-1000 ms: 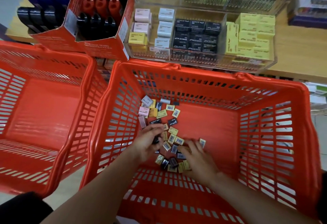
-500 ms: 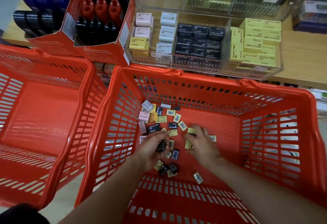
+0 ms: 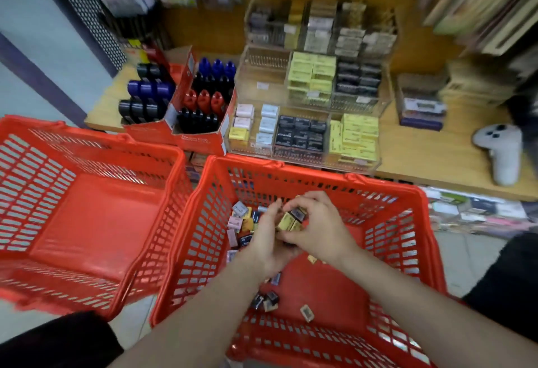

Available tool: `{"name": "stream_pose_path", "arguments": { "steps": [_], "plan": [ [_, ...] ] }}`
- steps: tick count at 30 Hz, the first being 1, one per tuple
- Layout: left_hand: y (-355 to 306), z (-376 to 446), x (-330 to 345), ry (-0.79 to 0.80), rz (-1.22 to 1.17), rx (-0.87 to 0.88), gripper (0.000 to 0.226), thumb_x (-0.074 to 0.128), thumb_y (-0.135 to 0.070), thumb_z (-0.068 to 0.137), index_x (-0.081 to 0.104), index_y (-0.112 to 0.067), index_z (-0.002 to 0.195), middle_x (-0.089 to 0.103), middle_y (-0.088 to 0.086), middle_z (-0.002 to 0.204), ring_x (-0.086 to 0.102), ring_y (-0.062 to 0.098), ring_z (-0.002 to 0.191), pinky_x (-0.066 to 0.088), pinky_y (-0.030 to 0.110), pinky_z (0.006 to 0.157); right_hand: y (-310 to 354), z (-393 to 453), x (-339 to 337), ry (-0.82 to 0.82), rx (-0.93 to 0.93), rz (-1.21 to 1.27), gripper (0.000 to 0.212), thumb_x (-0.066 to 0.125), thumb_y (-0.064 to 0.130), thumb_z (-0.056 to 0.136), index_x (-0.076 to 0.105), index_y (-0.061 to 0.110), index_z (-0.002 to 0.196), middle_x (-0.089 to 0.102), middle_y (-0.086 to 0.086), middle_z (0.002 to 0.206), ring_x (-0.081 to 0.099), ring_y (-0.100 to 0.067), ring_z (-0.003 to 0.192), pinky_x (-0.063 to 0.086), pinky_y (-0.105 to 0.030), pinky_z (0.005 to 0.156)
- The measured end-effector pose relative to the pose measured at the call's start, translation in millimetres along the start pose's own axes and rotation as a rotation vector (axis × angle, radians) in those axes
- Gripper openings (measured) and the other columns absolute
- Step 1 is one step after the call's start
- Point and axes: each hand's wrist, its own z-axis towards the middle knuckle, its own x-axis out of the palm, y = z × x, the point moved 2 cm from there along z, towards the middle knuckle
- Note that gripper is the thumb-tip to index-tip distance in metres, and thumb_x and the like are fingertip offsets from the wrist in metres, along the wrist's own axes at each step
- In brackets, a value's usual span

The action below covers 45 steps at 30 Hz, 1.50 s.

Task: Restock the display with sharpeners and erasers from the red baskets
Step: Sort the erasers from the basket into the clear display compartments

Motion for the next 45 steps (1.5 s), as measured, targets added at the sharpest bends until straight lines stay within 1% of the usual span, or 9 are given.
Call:
{"name": "stream_pose_path", "arguments": {
  "steps": [5, 10, 14, 19, 25, 33, 39, 42, 45],
  "plan": [
    [-37, -86, 66, 0.076, 0.286, 0.037, 0.041, 0.056, -0.052, 0.092, 0.063, -0.015, 0.107, 0.063, 0.008, 0.084, 0.061, 0.019, 0.06, 0.046, 0.026, 0.053, 66, -41, -82, 0.044, -0.137, -0.038, 0.047, 0.089, 0.033, 0.064, 0.068, 0.032, 0.107, 0.051, 0.003, 0.116, 0.049, -0.005, 0.107, 0.032, -0.007, 0.091],
    [-67, -155, 109, 0.145, 0.314, 0.055, 0.034, 0.077, -0.036, 0.081, 0.067, -0.009, 0.097, 0.066, 0.012, 0.081, 0.062, 0.02, 0.067, 0.052, 0.024, 0.05, 110, -68, -154, 0.047, -0.194, 0.292, 0.015, 0.073, 0.021, 0.088, 0.075, 0.036, 0.091, 0.073, 0.002, 0.104, 0.069, -0.029, 0.089, 0.056, -0.037, 0.085],
    [-67, -168, 123, 0.216, 0.313, 0.067, 0.034, 0.077, -0.031, 0.08, 0.07, -0.006, 0.103, 0.066, 0.014, 0.085, 0.06, 0.019, 0.07, 0.052, 0.022, 0.049, 115, -76, -169, 0.018, -0.241, 0.393, 0.015, 0.073, 0.015, 0.087, 0.076, 0.029, 0.09, 0.074, 0.01, 0.101, 0.072, -0.02, 0.073, 0.059, -0.028, 0.071],
    [-67, -145, 131, 0.218, 0.301, 0.051, 0.041, 0.077, -0.029, 0.08, 0.068, -0.005, 0.112, 0.065, 0.011, 0.09, 0.058, 0.014, 0.06, 0.052, 0.023, 0.048, 99, -60, -162, -0.093, -0.207, 0.377, 0.024, 0.079, 0.011, 0.081, 0.059, 0.021, 0.091, 0.062, 0.009, 0.101, 0.05, -0.01, 0.058, 0.043, -0.025, 0.062],
    [-88, -121, 141, 0.204, 0.246, 0.032, 0.038, 0.077, -0.027, 0.078, 0.067, -0.001, 0.104, 0.068, 0.015, 0.082, 0.063, 0.022, 0.067, 0.054, 0.025, 0.05, 85, -35, -186, -0.118, -0.017, 0.535, 0.022, 0.082, 0.016, 0.077, 0.071, 0.023, 0.095, 0.07, 0.002, 0.103, 0.069, -0.02, 0.064, 0.059, -0.029, 0.066],
    [-112, -86, 137, -0.009, 0.058, 0.092, 0.037, 0.081, -0.015, 0.073, 0.056, -0.002, 0.099, 0.055, 0.018, 0.094, 0.054, 0.025, 0.075, 0.055, 0.03, 0.05, 1, 21, -213, -0.318, 0.133, 0.001, 0.018, 0.082, 0.027, 0.078, 0.069, 0.025, 0.091, 0.071, 0.008, 0.089, 0.066, -0.004, 0.055, 0.043, -0.009, 0.048],
    [-110, -79, 138, -0.004, 0.03, 0.044, 0.047, 0.082, -0.009, 0.065, 0.057, -0.002, 0.104, 0.054, 0.022, 0.1, 0.056, 0.03, 0.076, 0.056, 0.033, 0.052, -20, 47, -178, -0.273, -0.003, -0.252, 0.013, 0.079, 0.018, 0.082, 0.073, 0.024, 0.092, 0.072, 0.006, 0.085, 0.062, -0.003, 0.073, 0.042, -0.006, 0.061],
    [-110, -78, 138, -0.02, 0.035, 0.045, 0.047, 0.083, -0.01, 0.067, 0.058, -0.002, 0.106, 0.053, 0.021, 0.102, 0.055, 0.029, 0.078, 0.055, 0.032, 0.052, -27, 49, -175, -0.292, -0.006, -0.245, 0.014, 0.08, 0.02, 0.081, 0.074, 0.023, 0.093, 0.071, 0.009, 0.087, 0.062, -0.003, 0.077, 0.053, -0.023, 0.077],
    [-109, -80, 139, -0.01, 0.042, 0.032, 0.048, 0.083, -0.01, 0.065, 0.058, -0.001, 0.105, 0.055, 0.021, 0.101, 0.055, 0.029, 0.078, 0.055, 0.032, 0.052, -32, 50, -175, -0.278, 0.017, -0.239, 0.015, 0.081, 0.023, 0.08, 0.074, 0.025, 0.093, 0.072, 0.009, 0.094, 0.064, -0.006, 0.086, 0.054, -0.027, 0.085]
  ]
}}
